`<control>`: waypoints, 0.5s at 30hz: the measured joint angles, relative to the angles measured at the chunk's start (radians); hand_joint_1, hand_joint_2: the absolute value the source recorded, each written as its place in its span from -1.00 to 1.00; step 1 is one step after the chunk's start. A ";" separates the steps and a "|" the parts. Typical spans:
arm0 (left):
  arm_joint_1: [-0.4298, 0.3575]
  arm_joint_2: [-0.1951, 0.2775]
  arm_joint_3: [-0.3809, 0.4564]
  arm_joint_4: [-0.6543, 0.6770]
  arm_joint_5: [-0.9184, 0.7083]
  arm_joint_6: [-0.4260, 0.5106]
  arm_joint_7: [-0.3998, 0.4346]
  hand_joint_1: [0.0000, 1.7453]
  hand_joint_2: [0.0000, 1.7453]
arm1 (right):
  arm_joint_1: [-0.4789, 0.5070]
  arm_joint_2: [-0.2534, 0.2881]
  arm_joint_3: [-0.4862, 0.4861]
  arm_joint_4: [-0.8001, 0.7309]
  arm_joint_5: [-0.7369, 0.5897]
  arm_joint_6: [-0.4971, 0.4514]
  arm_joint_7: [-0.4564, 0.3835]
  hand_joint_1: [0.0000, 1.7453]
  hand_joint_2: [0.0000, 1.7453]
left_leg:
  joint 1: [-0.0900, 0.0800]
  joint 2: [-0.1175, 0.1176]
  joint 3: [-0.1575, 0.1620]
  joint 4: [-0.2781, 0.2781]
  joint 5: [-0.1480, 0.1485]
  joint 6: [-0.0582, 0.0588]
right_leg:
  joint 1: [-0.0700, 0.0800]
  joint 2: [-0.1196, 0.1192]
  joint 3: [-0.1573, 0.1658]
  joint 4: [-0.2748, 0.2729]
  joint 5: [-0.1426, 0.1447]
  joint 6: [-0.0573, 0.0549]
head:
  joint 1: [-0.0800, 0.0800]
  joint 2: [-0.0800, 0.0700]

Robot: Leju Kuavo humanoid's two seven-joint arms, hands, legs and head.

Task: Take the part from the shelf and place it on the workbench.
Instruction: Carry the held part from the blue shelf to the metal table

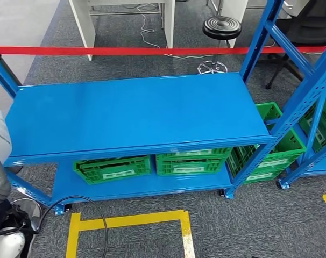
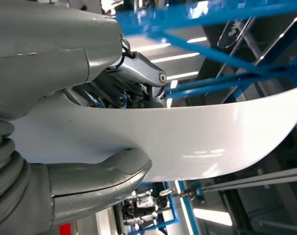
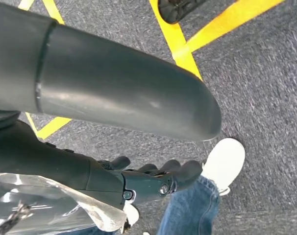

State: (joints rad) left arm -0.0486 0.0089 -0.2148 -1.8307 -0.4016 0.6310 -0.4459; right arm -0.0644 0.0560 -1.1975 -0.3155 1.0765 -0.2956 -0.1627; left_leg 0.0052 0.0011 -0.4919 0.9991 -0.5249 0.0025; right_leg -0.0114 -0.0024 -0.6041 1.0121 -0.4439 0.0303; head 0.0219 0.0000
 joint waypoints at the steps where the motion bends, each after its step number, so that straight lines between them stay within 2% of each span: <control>1: 0.001 0.000 0.000 -0.001 -0.001 0.001 0.000 1.00 1.00 | 0.001 0.000 0.000 0.000 -0.001 0.001 0.000 -1.00 -1.00 | 0.000 0.002 -0.009 -0.002 0.009 0.011 | -0.001 0.000 -0.008 0.008 -0.012 0.005 | 0.001 0.000; 2: 0.002 0.000 0.000 -0.001 -0.002 0.001 0.000 1.00 1.00 | 0.001 0.000 0.000 0.000 -0.001 0.002 0.000 -1.00 -1.00 | 0.002 0.005 -0.019 -0.006 0.020 0.022 | -0.002 0.001 -0.021 0.028 -0.039 0.009 | 0.002 0.000; 3: 0.003 0.000 0.000 -0.002 -0.002 0.002 0.000 1.00 1.00 | 0.002 0.000 0.000 0.000 -0.002 0.002 -0.001 -1.00 -1.00 | 0.003 0.007 -0.031 -0.008 0.032 0.030 | -0.002 0.001 -0.038 0.069 -0.083 0.012 | 0.005 0.000; 4: 0.005 0.000 0.000 -0.002 -0.003 0.002 0.000 1.00 1.00 | 0.002 0.000 0.000 0.000 -0.002 0.003 -0.001 -1.00 -1.00 | 0.001 0.008 -0.045 -0.008 0.042 0.035 | -0.002 0.001 -0.058 0.129 -0.134 0.014 | 0.008 0.000; 5: 0.006 0.000 0.000 -0.002 -0.003 0.003 0.000 1.00 1.00 | 0.002 0.001 0.000 0.000 -0.002 0.003 -0.001 -1.00 -1.00 | -0.001 0.008 -0.059 -0.007 0.053 0.036 | -0.002 0.001 -0.074 0.195 -0.173 0.016 | 0.010 0.000; 6: 0.008 0.000 0.000 -0.003 -0.002 0.003 0.000 1.00 1.00 | 0.002 0.001 0.000 0.000 -0.002 0.003 -0.001 -1.00 -1.00 | -0.003 0.008 -0.073 -0.007 0.064 0.037 | -0.002 0.001 -0.083 0.251 -0.193 0.017 | 0.011 0.000; 7: 0.010 0.000 0.000 -0.003 -0.002 0.003 0.000 1.00 1.00 | 0.002 0.001 0.000 0.000 -0.002 0.004 -0.002 -1.00 -1.00 | -0.006 0.009 -0.086 -0.006 0.075 0.037 | -0.001 0.001 -0.079 0.282 -0.188 0.016 | 0.011 0.000; 8: 0.011 0.000 0.000 -0.003 -0.002 0.004 0.000 1.00 1.00 | 0.002 0.001 0.000 0.000 -0.003 0.004 -0.003 -1.00 -1.00 | -0.008 0.009 -0.099 -0.005 0.085 0.037 | -0.001 0.001 -0.059 0.278 -0.163 0.014 | 0.011 0.000; 9: 0.012 0.000 0.000 -0.003 -0.002 0.005 0.000 1.00 1.00 | 0.001 0.001 0.000 -0.001 -0.004 0.004 -0.004 -1.00 -1.00 | -0.011 0.009 -0.111 -0.005 0.095 0.036 | 0.000 0.001 -0.019 0.235 -0.130 0.009 | 0.011 0.000; 10: 0.012 0.000 0.000 -0.003 -0.002 0.006 0.000 1.00 1.00 | 0.000 0.001 0.000 -0.002 -0.005 0.005 -0.007 -1.00 -1.00 | -0.013 0.009 -0.120 -0.004 0.104 0.034 | 0.002 0.001 0.035 0.165 -0.109 0.003 | 0.011 0.000; 11: 0.012 0.000 0.000 -0.003 -0.002 0.008 0.000 1.00 1.00 | -0.002 0.001 0.000 -0.003 -0.007 0.007 -0.009 -1.00 -1.00 | -0.015 0.009 -0.127 -0.003 0.113 0.031 | 0.004 0.001 0.096 0.080 -0.103 -0.003 | 0.011 0.000; 12: 0.012 0.000 0.001 -0.003 -0.002 0.009 0.000 1.00 1.00 | -0.004 0.000 0.000 -0.005 -0.009 0.010 -0.012 -1.00 -1.00 | -0.017 0.009 -0.132 -0.001 0.121 0.027 | 0.006 0.001 0.144 0.007 -0.109 -0.008 | 0.010 0.000; 13: 0.012 0.000 0.001 -0.004 -0.002 0.010 0.000 1.00 1.00 | -0.006 0.000 0.000 -0.006 -0.012 0.013 -0.016 -1.00 -1.00 | -0.017 0.010 -0.134 0.000 0.129 0.022 | 0.008 0.002 0.172 -0.040 -0.121 -0.011 | 0.010 0.000; 14: 0.011 0.000 0.001 -0.004 -0.003 0.012 0.000 1.00 1.00 | -0.006 0.000 0.000 -0.007 -0.016 0.016 -0.021 -1.00 -1.00 | -0.017 0.011 -0.136 0.000 0.137 0.016 | 0.011 0.002 0.181 -0.062 -0.125 -0.014 | 0.010 0.000; 15: 0.011 0.001 0.001 -0.004 -0.003 0.012 0.000 1.00 1.00 | -0.005 0.001 0.000 -0.007 -0.019 0.019 -0.026 -1.00 -1.00 | -0.016 0.011 -0.138 -0.001 0.144 0.011 | 0.010 0.001 0.174 -0.065 -0.121 -0.018 | 0.010 0.000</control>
State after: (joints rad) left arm -0.0372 0.0095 -0.2133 -1.8345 -0.4042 0.6433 -0.4459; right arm -0.0697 0.0572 -1.1977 -0.3222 1.0577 -0.2764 -0.1890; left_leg -0.0104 0.0121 -0.6302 0.9984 -0.3814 0.0133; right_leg -0.0015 -0.0012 -0.4304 0.9468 -0.5650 0.0126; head 0.0320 0.0000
